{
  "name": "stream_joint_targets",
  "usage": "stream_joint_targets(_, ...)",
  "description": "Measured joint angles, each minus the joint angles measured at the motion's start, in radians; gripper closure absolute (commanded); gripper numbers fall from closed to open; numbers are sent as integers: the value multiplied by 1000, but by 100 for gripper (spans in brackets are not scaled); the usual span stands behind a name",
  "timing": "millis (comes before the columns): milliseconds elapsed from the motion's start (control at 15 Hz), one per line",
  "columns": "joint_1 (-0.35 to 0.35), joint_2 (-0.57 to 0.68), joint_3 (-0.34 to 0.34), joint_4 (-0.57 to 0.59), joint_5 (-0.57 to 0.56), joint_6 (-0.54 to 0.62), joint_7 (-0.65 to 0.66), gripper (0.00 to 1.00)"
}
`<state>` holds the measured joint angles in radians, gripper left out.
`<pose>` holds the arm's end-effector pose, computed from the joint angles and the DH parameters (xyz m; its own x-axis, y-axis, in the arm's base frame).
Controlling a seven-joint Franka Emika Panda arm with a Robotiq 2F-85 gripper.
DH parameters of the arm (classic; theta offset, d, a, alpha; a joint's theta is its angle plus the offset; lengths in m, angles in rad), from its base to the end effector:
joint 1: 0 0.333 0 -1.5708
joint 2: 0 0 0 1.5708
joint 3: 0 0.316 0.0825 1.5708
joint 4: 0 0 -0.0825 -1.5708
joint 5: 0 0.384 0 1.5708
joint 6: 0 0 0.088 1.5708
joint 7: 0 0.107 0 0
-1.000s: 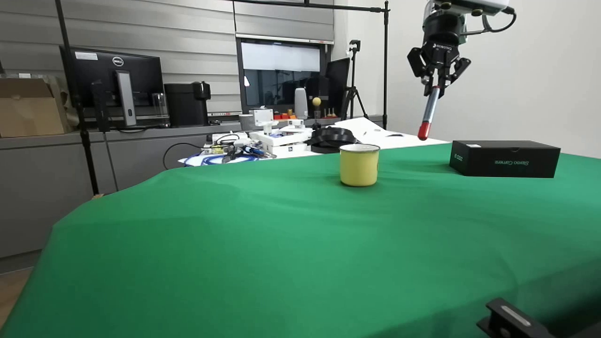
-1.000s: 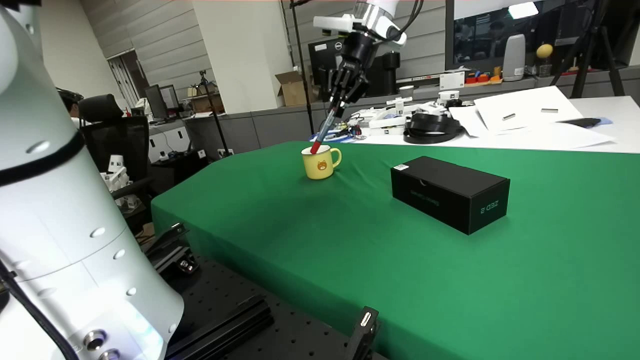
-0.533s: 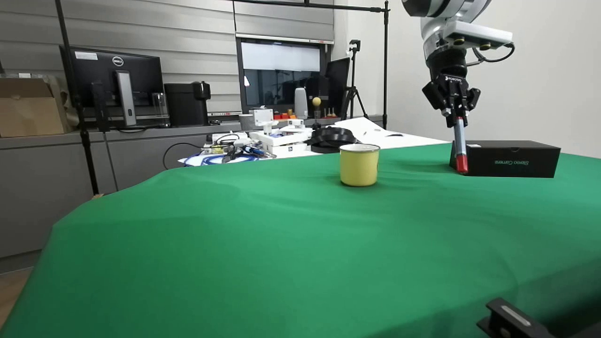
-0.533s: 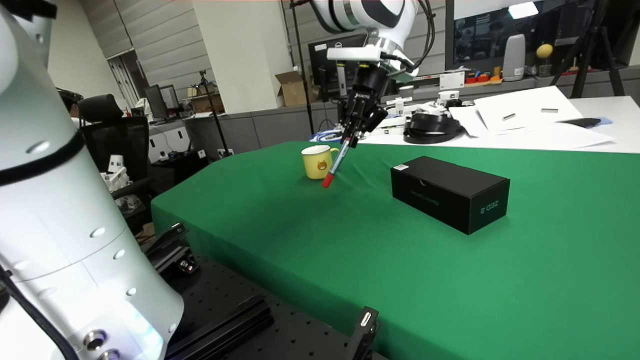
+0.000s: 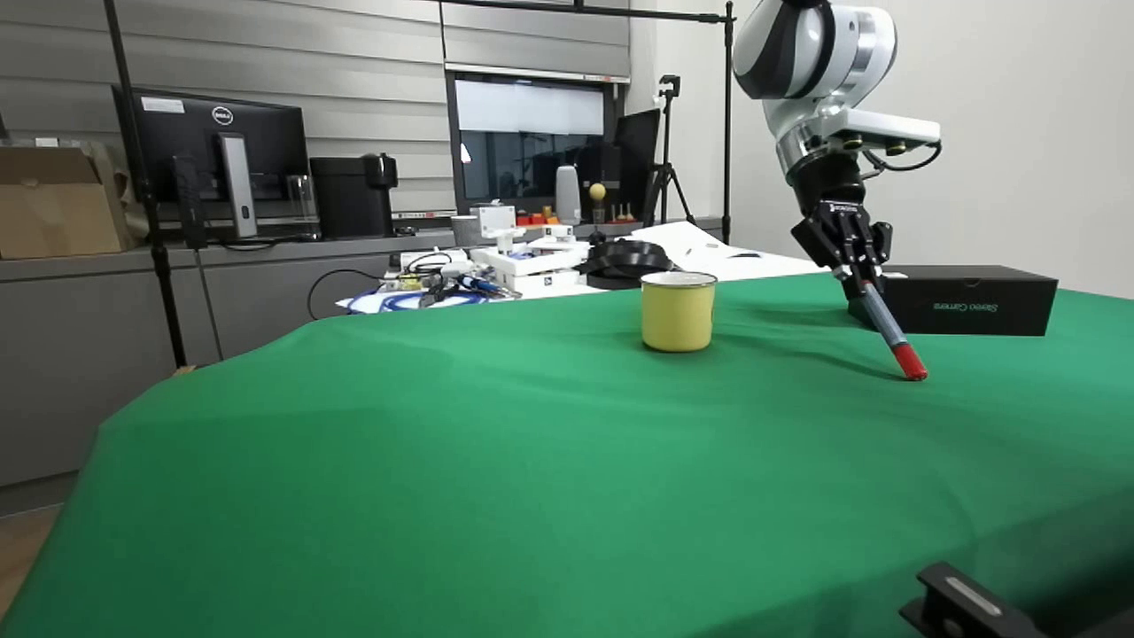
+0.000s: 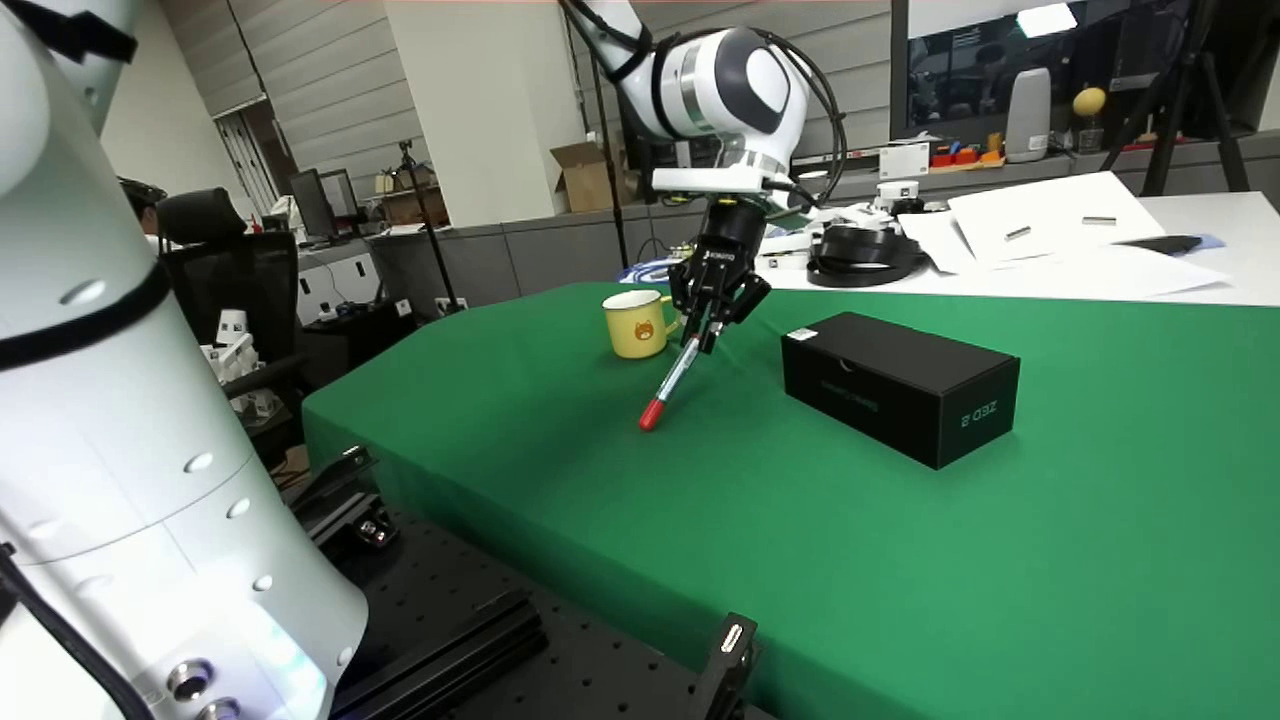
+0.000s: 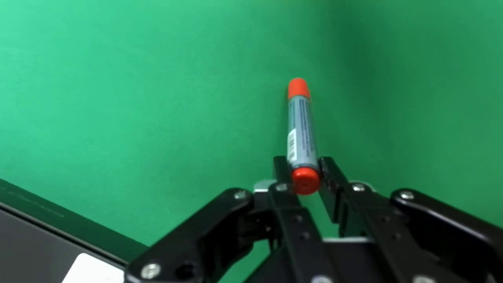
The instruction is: Remove the marker from the cup and put it on the table
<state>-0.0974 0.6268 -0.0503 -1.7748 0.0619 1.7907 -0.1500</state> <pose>0.5775 -0.0797 0.1748 0.8254 0.0056 -0.5645 -0.0601 -0.9934 -0.0977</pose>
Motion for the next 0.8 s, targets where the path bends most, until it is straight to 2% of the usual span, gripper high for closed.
stream_joint_targets(267,23,32,13,-13,-23,94,0,94)
stream_joint_targets(533,46,34,20,-64,-25,273,0,94)
stream_joint_targets(600,50,33,21,-75,-25,304,0,51)
stream_joint_targets(667,54,31,21,-84,-25,324,0,51)
stream_joint_targets(800,57,20,21,-94,-25,335,0,38)
